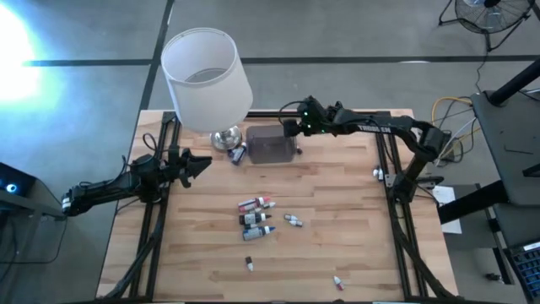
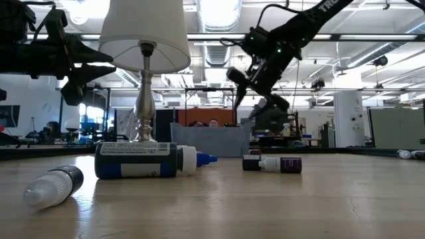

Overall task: Pick & Place food coloring
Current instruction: Put the right small red food coloring bottle into the bin

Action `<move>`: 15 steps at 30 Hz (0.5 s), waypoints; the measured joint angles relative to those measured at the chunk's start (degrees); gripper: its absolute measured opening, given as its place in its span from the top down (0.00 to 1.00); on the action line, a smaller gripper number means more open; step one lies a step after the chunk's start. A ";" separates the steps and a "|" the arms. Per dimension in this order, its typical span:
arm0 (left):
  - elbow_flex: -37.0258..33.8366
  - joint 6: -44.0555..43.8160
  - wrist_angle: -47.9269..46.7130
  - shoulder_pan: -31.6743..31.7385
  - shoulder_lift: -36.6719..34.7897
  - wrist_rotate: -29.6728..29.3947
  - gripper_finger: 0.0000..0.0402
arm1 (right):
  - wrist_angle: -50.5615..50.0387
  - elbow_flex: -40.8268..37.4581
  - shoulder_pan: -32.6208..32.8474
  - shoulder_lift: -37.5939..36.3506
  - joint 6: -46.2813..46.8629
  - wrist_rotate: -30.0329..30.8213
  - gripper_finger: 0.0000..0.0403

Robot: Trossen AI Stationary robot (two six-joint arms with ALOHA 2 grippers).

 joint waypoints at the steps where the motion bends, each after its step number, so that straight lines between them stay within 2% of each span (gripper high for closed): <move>1: 0.00 0.00 0.00 0.00 0.00 0.00 0.79 | -2.03 0.30 0.37 0.05 -1.33 -0.05 0.42; 5: 0.01 0.00 0.00 0.01 0.01 0.02 0.79 | -13.15 -0.16 3.36 -2.30 -5.96 -0.74 0.42; 9: 0.00 0.00 -0.02 0.00 0.02 0.00 0.79 | -22.81 -3.83 8.07 -6.05 -8.72 -1.44 0.42; 12: 0.02 0.00 0.00 0.00 0.00 0.02 0.79 | -25.99 -7.85 12.78 -9.32 -10.25 -4.49 0.42; 15: 0.00 0.00 0.00 0.00 0.00 0.00 0.79 | -27.63 -11.75 19.44 -13.82 -5.61 -5.21 0.42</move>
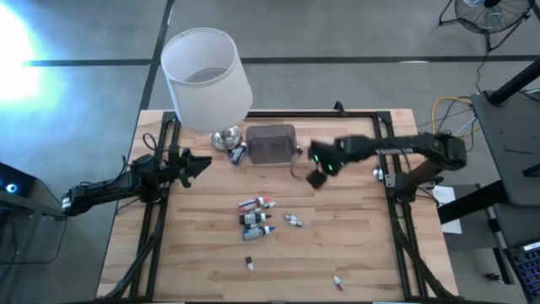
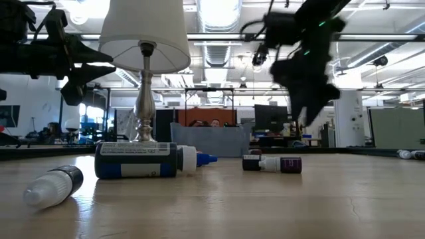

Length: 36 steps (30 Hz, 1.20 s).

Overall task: Pick & Place food coloring
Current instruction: Put the right small red food coloring bottle into the bin

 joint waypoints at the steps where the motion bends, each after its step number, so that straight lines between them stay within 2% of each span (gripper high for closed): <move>1: 0.02 0.00 -0.02 0.02 0.02 0.00 0.79 | -0.14 -1.29 2.34 -1.64 2.80 -0.51 0.42; 8: 0.00 0.00 0.00 0.00 0.02 0.01 0.79 | 0.27 -6.87 22.45 -8.72 25.57 -8.31 0.42; 13: 0.01 0.00 0.00 0.00 0.01 0.01 0.79 | 0.87 -7.59 34.79 -7.20 41.55 -10.05 0.43; 17: 0.02 0.00 0.00 0.00 0.00 0.02 0.79 | 5.28 -5.84 41.55 -4.04 48.52 -10.56 0.43; 20: 0.02 0.00 0.00 0.02 0.01 0.00 0.79 | 8.06 -3.69 45.12 -0.22 51.12 -10.93 0.43; 24: 0.01 0.00 0.00 0.02 0.01 0.01 0.79 | 10.16 0.52 47.99 6.49 52.15 -14.39 0.43; 27: 0.02 0.00 0.00 0.01 0.02 0.01 0.79 | 10.39 4.45 49.28 12.28 51.90 -16.30 0.43; 36: 0.01 0.00 0.00 0.00 0.00 0.00 0.79 | 8.82 16.19 50.86 25.37 53.55 -16.91 0.43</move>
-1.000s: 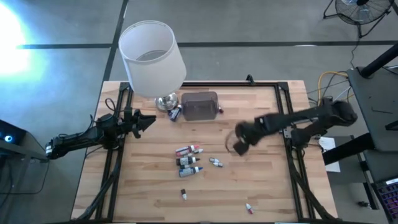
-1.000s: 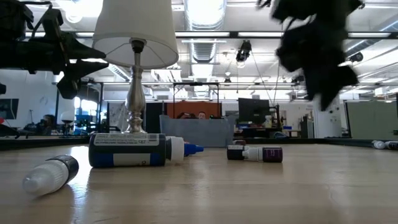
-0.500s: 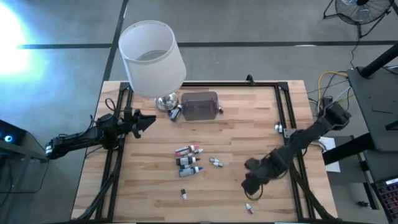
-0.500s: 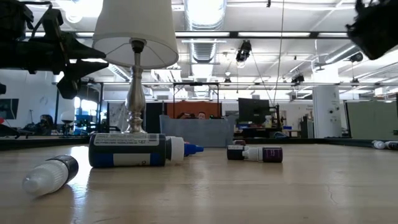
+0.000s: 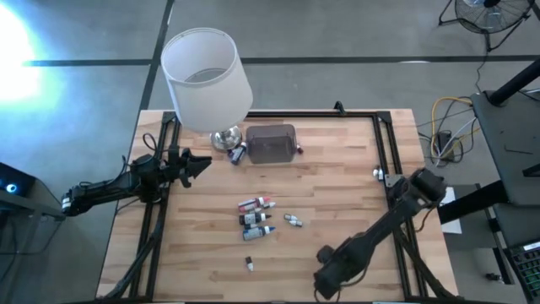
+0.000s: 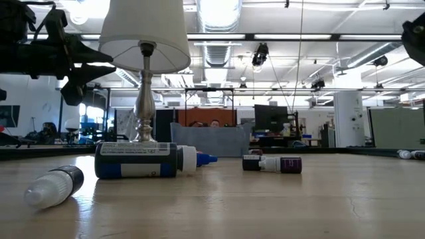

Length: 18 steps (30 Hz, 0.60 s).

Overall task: Pick & Place food coloring
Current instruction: Put the right small red food coloring bottle into the bin

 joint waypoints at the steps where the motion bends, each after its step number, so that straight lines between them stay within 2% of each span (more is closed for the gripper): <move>1: 0.00 0.00 -0.01 0.02 0.00 0.00 0.79 | -1.11 1.04 0.20 0.99 0.62 -0.15 0.43; 7: 0.01 0.00 0.00 0.00 0.00 0.00 0.79 | -5.90 5.55 1.47 6.52 3.64 -0.25 0.43; 12: -0.01 0.00 -0.02 0.02 0.02 0.02 0.79 | -6.43 6.67 1.91 8.14 5.65 -0.78 0.45; 18: 0.00 0.00 -0.02 0.02 0.00 0.01 0.79 | -7.56 6.23 1.99 8.35 5.88 -0.65 0.57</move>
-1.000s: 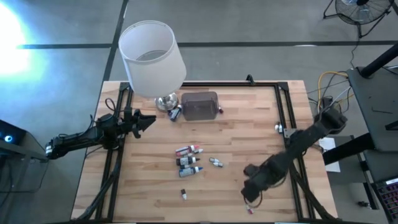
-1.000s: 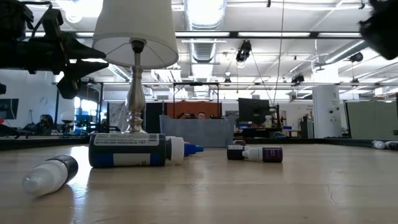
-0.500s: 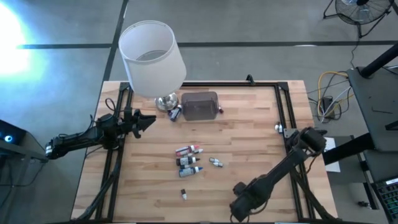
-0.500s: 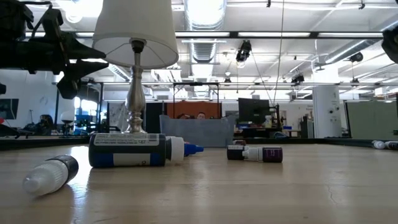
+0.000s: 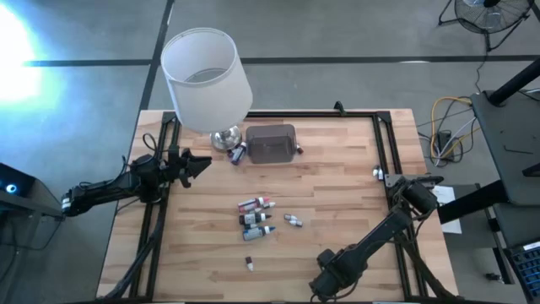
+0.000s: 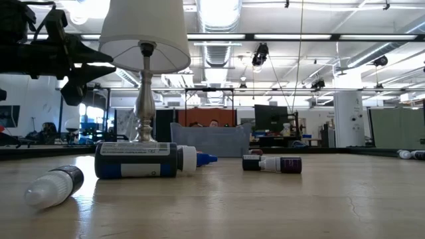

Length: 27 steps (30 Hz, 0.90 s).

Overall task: Pick & Place food coloring
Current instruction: Put the right small red food coloring bottle into the bin

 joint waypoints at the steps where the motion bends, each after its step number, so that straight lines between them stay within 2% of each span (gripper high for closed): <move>1: 0.00 -0.01 0.00 0.00 0.02 -0.01 0.79 | -0.28 0.00 0.00 0.02 0.00 0.03 0.61; 7: 0.00 0.00 0.00 0.00 0.00 -0.01 0.79 | -0.65 -0.01 -0.42 0.12 0.24 0.44 0.77; 11: 0.01 0.00 0.00 -0.02 0.00 -0.01 0.79 | -0.71 -0.05 -1.62 -0.87 0.61 3.37 0.83; 13: 0.00 0.00 0.00 -0.01 0.02 0.00 0.79 | -1.14 -0.49 -2.35 -2.27 2.11 9.14 0.84; 16: 0.00 0.00 0.00 -0.02 0.02 -0.02 0.79 | -2.13 -1.82 -5.01 -5.97 5.85 22.21 0.83; 21: 0.01 0.00 0.02 0.00 0.00 0.01 0.79 | -1.74 -6.35 -11.12 -16.02 8.26 40.01 0.83; 24: -0.01 0.00 0.02 -0.02 0.00 0.01 0.79 | 1.02 -9.29 -17.69 -21.81 2.23 49.36 0.83; 27: -0.01 0.00 0.02 -0.02 0.00 0.00 0.79 | 7.85 -12.35 -26.12 -26.95 -9.97 52.33 0.83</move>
